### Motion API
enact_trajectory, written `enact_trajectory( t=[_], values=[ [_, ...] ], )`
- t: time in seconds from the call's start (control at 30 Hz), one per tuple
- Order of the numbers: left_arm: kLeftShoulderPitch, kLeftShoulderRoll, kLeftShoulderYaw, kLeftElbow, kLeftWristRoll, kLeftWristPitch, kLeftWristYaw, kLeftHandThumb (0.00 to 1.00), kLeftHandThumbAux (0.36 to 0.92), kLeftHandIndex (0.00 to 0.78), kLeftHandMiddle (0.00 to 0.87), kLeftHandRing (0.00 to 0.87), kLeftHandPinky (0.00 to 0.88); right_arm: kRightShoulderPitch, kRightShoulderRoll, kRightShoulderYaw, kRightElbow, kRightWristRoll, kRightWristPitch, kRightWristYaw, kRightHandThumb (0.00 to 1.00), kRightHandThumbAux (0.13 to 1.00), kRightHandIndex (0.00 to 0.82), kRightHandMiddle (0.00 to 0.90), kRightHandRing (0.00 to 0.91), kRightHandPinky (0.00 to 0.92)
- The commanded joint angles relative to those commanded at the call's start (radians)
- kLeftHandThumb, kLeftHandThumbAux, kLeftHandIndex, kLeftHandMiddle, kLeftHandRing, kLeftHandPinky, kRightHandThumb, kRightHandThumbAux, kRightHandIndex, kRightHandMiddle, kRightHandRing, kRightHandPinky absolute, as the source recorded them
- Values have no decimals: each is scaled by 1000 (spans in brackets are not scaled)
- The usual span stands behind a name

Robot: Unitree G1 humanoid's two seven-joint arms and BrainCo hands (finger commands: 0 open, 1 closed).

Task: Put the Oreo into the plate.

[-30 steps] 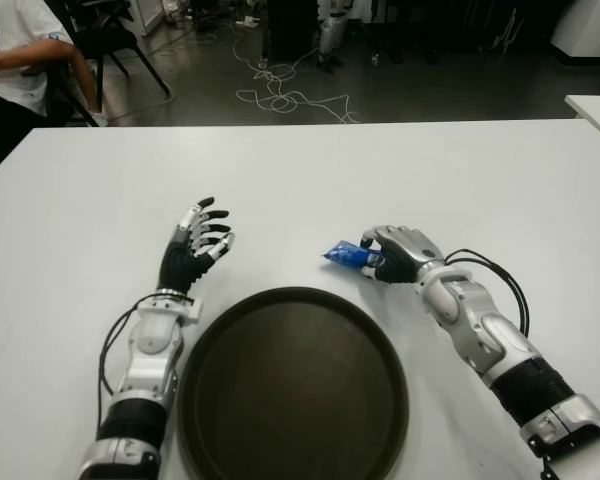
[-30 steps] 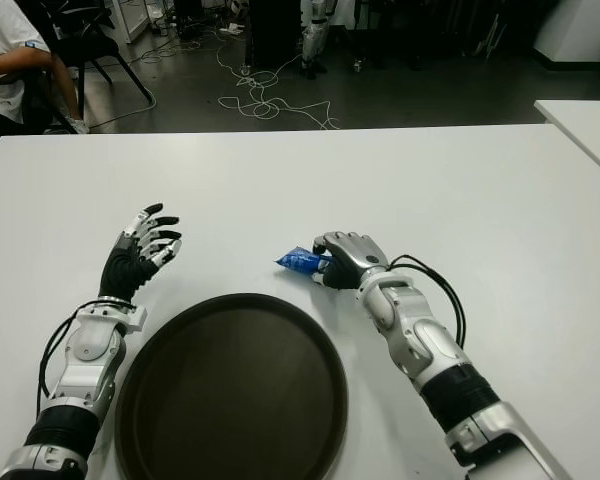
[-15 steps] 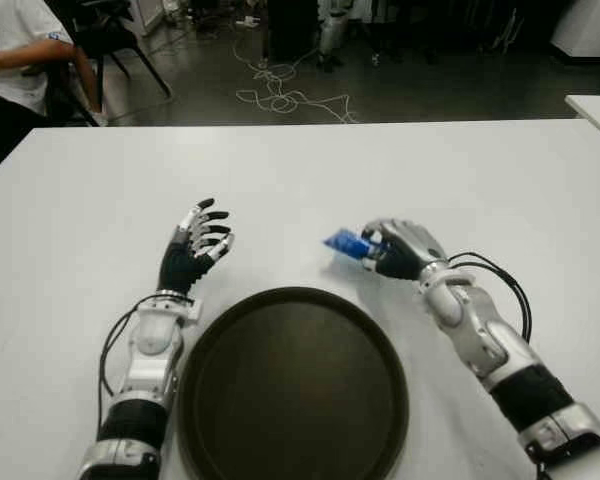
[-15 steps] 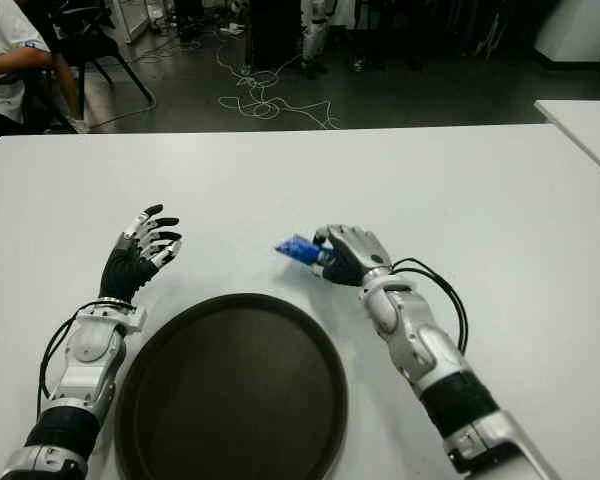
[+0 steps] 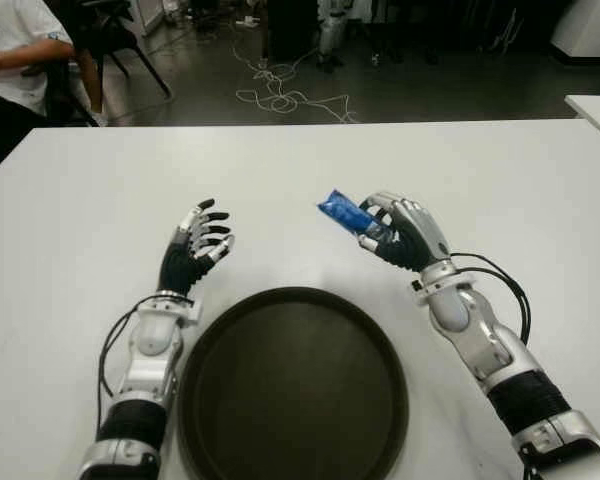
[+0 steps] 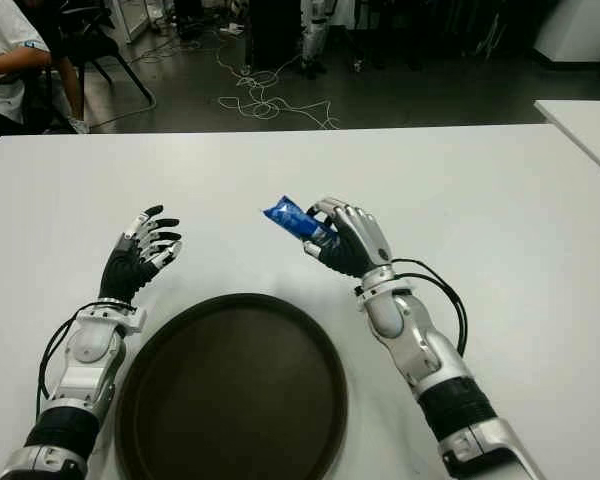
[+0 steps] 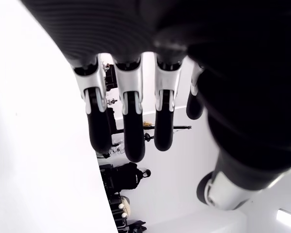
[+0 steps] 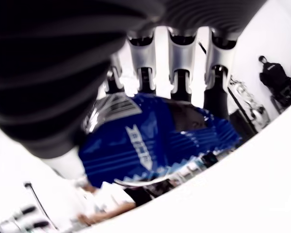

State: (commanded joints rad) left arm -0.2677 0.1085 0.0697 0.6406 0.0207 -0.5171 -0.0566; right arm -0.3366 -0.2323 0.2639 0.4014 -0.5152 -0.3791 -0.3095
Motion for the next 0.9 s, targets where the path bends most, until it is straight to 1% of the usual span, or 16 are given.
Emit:
enact_trajectory(
  t=[0.1,0.23,0.33,0.47,0.57,0.67,0.73,0.83,0.9],
  values=[
    [-2,2,1,3,-3,3,-3,433,749,142,262,289,320,-6,5,-11,15,10,-51,-22,695,729,434,750,766,769],
    [-7,5,3,12,-5,5,-4,450,733,137,257,290,328,-14,6,-22,25,16,-86,-30,693,729,435,759,770,773],
    [-10,5,5,19,-8,0,-6,472,727,137,256,289,331,-20,5,-27,32,20,-97,-27,691,730,435,764,774,778],
    [-14,4,9,29,-13,-3,-6,483,725,137,258,290,332,-27,2,-31,30,10,-90,-26,690,731,435,770,779,784],
    [-16,2,12,34,-17,-4,-6,470,720,134,257,290,331,-29,0,-33,23,6,-91,-22,688,732,435,772,783,786],
    [-18,2,15,38,-19,-5,-9,460,716,132,255,289,330,-27,0,-31,15,8,-111,-17,687,732,435,772,783,788],
    [-19,3,16,39,-18,-7,-8,450,713,132,255,291,332,-9,6,-19,-15,0,-117,-11,687,731,435,769,781,786],
    [-20,5,15,42,-12,-12,-4,432,712,133,255,293,336,41,15,30,-86,-13,-145,27,687,731,434,767,781,787],
    [-22,7,14,47,-6,-18,0,425,716,135,258,296,335,79,-1,74,-141,0,-181,93,688,731,434,767,781,789]
  ],
)
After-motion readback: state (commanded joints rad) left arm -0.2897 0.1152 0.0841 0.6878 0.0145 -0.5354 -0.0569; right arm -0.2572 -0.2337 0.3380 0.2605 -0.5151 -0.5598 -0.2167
